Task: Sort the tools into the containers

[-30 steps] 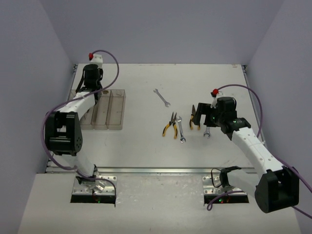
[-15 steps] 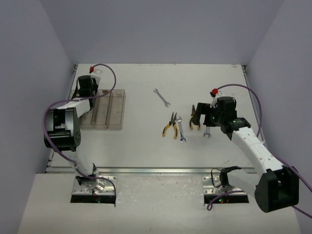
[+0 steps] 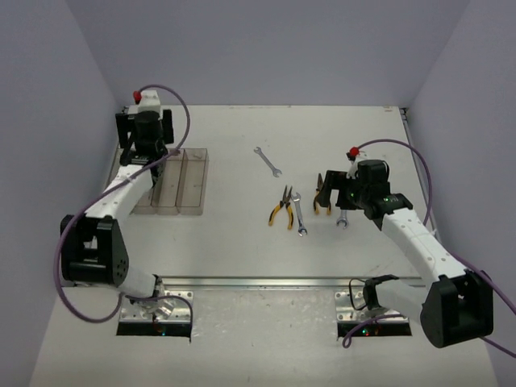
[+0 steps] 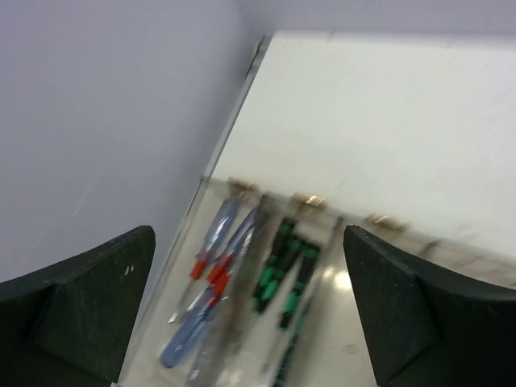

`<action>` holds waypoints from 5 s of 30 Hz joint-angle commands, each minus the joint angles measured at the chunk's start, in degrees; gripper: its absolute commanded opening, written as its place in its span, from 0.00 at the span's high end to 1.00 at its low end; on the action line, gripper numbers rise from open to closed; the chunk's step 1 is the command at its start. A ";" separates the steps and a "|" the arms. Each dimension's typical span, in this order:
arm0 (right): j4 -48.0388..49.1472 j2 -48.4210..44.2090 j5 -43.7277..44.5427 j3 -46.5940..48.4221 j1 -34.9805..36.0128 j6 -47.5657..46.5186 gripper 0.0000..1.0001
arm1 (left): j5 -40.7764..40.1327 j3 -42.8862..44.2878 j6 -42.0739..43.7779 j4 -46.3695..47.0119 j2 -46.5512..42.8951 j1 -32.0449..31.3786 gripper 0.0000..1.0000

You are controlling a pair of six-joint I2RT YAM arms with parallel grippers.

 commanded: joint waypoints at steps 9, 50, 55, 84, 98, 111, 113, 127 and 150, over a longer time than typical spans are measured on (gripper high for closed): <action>-5.69 6.58 10.64 6.62 -0.18 2.12 0.01 | 20.34 -12.86 -30.66 -29.67 -45.39 -2.00 0.00; -16.83 53.50 9.60 32.59 1.95 -14.16 1.00 | 32.17 -22.75 -28.73 -27.27 -53.78 -6.61 0.00; -15.13 47.54 10.93 29.68 3.42 -11.37 1.00 | 33.57 -22.84 -28.68 -27.19 -54.14 -6.92 0.00; 10.74 1.03 -12.55 3.88 16.55 -6.46 1.00 | 64.33 -33.24 -59.20 26.87 -26.05 -21.28 0.00; 4.23 -6.09 -13.49 6.04 17.31 -3.64 1.00 | 46.15 -27.53 -53.76 16.71 -25.90 -33.76 0.00; 5.67 -4.72 -13.60 6.20 17.99 -1.79 1.00 | 43.76 -23.81 -52.05 25.91 -15.62 -38.91 0.00; 5.76 -5.00 -13.84 6.39 18.17 -1.81 1.00 | 41.72 -22.30 -50.92 23.04 -14.62 -38.98 0.00; 1.81 -3.87 -12.51 9.76 21.90 -3.20 1.00 | 41.52 -11.71 -46.01 17.34 -4.23 -39.01 0.20; 3.47 -3.55 -3.37 7.46 23.46 -0.56 0.12 | 43.77 -2.18 -35.45 3.05 -0.85 -35.73 1.00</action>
